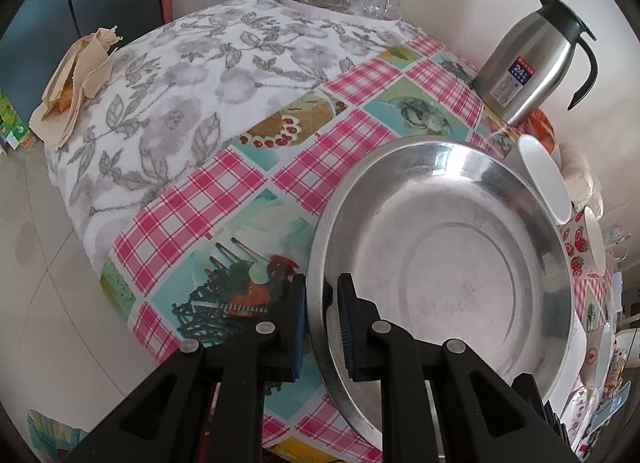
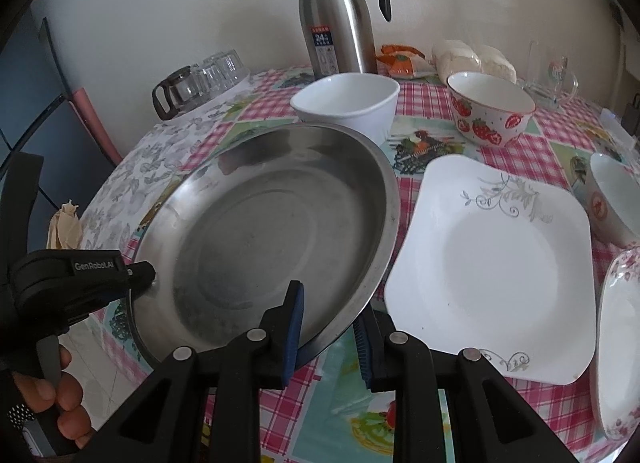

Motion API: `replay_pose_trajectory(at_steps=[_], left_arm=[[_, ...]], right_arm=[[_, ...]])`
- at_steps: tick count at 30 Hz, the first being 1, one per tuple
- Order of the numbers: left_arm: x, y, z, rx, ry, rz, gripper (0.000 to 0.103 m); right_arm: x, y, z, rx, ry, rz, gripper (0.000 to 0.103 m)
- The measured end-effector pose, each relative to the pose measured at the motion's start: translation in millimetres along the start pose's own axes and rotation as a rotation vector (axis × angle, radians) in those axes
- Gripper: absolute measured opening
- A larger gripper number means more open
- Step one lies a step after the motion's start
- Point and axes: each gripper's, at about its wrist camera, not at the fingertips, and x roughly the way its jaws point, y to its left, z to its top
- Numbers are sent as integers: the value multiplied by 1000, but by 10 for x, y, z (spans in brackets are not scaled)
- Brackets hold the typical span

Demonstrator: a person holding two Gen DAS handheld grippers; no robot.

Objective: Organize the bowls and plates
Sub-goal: 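Lift and tilt the steel basin by its rim with the left gripper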

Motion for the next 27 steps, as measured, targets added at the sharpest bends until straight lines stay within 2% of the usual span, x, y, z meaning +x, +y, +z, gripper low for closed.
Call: replay_pose_trajectory(at_steps=[11,27], left_arm=[[-147,-64,-32,6,-48,-18,16],[-359,-656,-319,130,-84,-45,16]], right_arm=[[-148,-24,21,-9,-37,11,25],[-549,-522,59,30,-96,-43,25]])
